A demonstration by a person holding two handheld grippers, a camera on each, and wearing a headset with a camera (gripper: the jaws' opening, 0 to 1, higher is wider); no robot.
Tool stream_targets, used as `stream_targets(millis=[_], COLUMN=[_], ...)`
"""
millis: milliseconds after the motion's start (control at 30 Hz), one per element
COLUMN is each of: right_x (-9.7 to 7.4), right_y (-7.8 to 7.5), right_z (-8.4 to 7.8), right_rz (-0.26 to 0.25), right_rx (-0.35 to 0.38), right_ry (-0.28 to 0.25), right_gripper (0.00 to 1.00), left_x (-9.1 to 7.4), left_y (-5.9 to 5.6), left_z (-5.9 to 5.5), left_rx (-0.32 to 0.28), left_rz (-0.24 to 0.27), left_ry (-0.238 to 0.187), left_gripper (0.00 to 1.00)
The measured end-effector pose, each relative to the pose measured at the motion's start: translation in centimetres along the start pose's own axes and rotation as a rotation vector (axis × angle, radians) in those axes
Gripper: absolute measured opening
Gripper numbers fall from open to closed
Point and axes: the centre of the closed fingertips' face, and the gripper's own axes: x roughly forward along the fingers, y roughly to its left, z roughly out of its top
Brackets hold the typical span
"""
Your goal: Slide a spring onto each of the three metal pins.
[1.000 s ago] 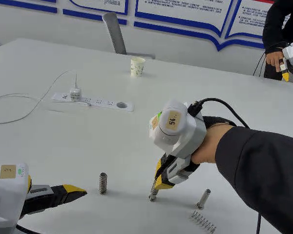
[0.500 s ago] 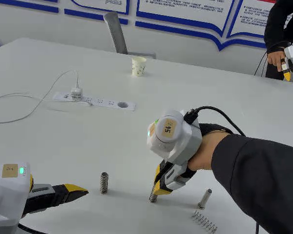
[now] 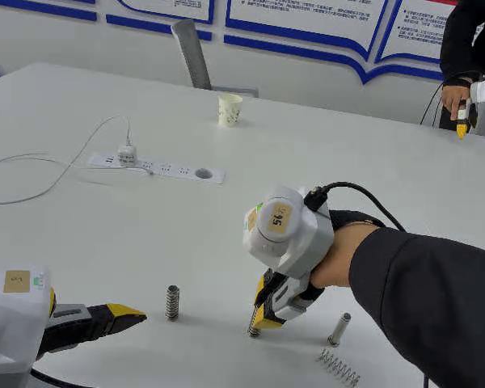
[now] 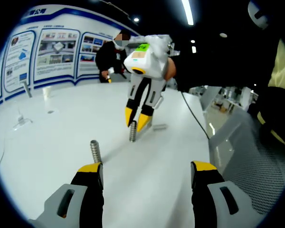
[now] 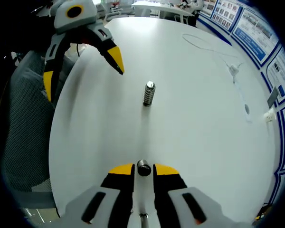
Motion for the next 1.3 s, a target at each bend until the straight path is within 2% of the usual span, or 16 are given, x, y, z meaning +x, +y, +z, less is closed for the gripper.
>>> stream_targets(millis=[667, 1300], right_x=[-2.0, -4.2], right_y=[-0.7, 0.0], right_z=[-0.2, -1.6], right_rz=[-0.041, -0.084], right_rx=[0.047, 0.09], right_ry=[-0.054, -0.1], right_gripper=[0.2, 0.2], left_x=[0.0, 0.3], left_y=[0.0, -0.2], left_z=[0.3, 0.6], left_rx=[0.005, 0.015], left_rz=[-0.001, -0.015], left_ry=[-0.004, 0.001], left_gripper=[0.77, 0.77])
